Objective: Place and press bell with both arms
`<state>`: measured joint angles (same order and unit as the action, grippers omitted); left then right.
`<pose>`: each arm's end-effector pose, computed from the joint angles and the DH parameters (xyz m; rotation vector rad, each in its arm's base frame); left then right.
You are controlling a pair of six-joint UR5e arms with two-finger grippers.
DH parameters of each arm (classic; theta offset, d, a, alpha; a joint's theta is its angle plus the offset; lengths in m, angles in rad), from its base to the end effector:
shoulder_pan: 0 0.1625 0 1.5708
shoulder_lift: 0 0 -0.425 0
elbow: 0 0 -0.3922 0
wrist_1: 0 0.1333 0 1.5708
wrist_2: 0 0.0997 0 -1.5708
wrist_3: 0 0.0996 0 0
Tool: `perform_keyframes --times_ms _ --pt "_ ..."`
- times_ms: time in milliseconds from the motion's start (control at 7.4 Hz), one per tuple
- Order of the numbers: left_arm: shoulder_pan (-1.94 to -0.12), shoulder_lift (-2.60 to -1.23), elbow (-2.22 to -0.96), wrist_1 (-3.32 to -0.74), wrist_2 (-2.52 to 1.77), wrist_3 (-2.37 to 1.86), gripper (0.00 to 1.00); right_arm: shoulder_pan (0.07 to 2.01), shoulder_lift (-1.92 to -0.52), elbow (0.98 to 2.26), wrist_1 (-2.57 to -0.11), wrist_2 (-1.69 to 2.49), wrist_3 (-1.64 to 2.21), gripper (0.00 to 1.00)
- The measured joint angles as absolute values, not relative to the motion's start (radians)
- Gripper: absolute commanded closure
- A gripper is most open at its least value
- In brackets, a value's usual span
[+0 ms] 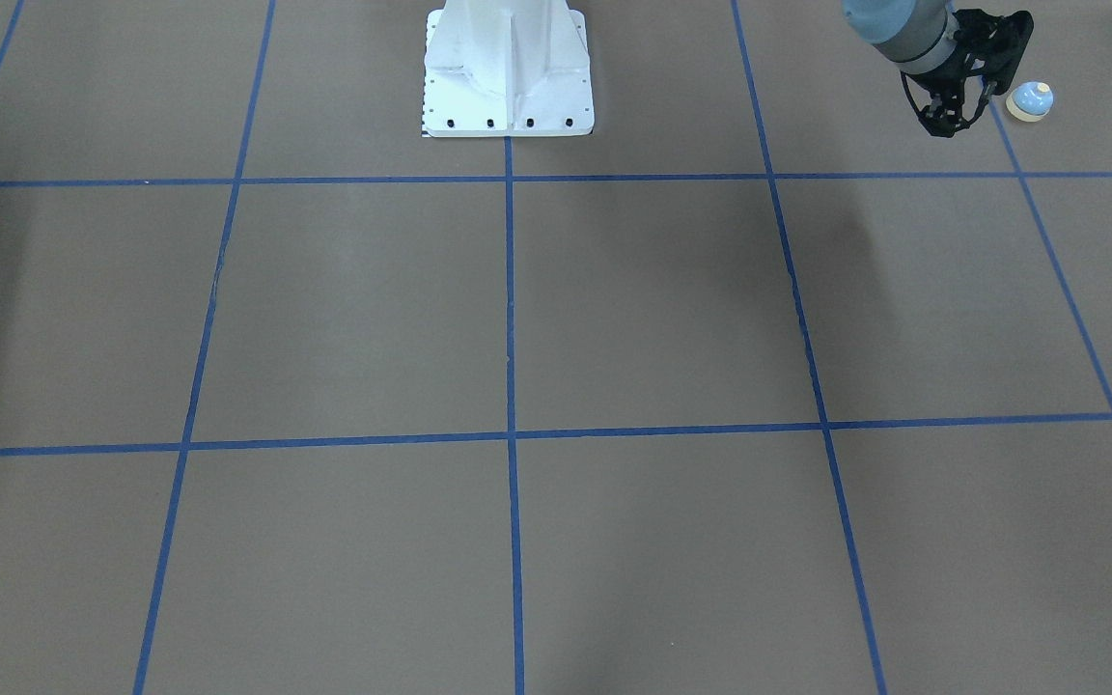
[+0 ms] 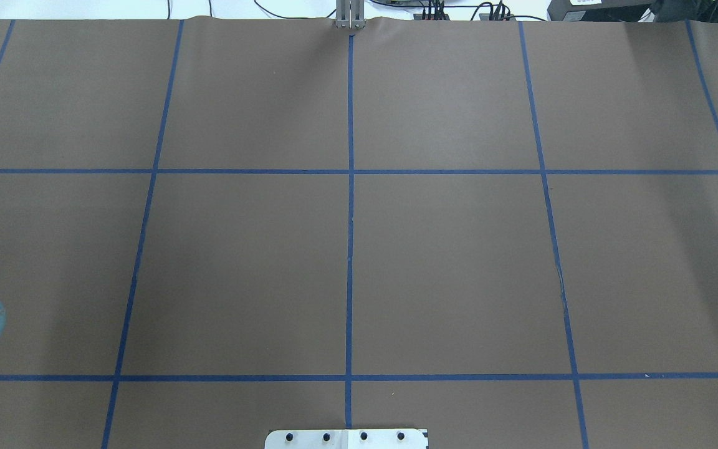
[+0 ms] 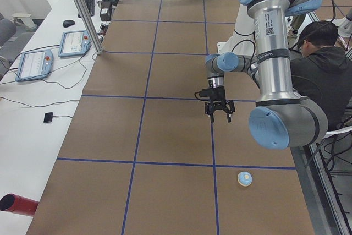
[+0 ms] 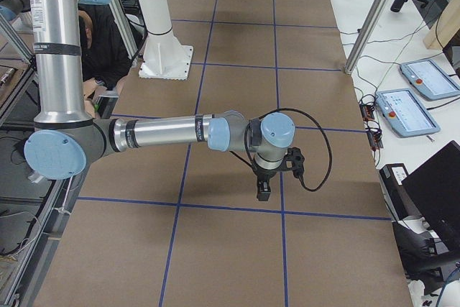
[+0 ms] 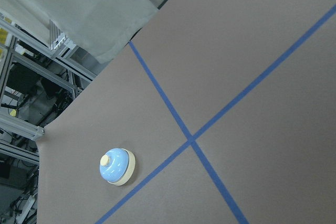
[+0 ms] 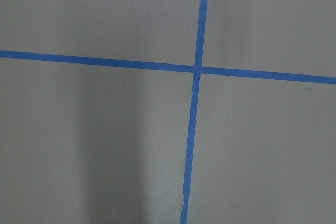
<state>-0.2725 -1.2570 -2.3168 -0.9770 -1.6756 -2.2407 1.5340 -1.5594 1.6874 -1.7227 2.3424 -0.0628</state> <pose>0.2630 -0.2011 0.5163 -0.0734 -0.1858 -0.9479 0.0457 -0.4938 0.6112 -0.0127 -0.7720 -0.0854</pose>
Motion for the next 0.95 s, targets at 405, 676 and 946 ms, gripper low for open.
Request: perform_keyframes --times_ms 405,676,946 --pt "-0.121 -1.077 -2.236 -1.226 -1.674 -2.589 0.00 1.534 -1.557 1.688 -1.723 2.340 -0.063 0.00" --pt "-0.066 -0.977 -2.191 -1.335 -1.674 -2.779 0.00 1.532 -1.545 1.699 -1.723 2.340 -0.063 0.00" --pt "-0.012 -0.926 -2.126 -1.441 -1.675 -2.933 0.00 1.527 -1.517 1.725 -1.729 2.345 -0.061 0.00"
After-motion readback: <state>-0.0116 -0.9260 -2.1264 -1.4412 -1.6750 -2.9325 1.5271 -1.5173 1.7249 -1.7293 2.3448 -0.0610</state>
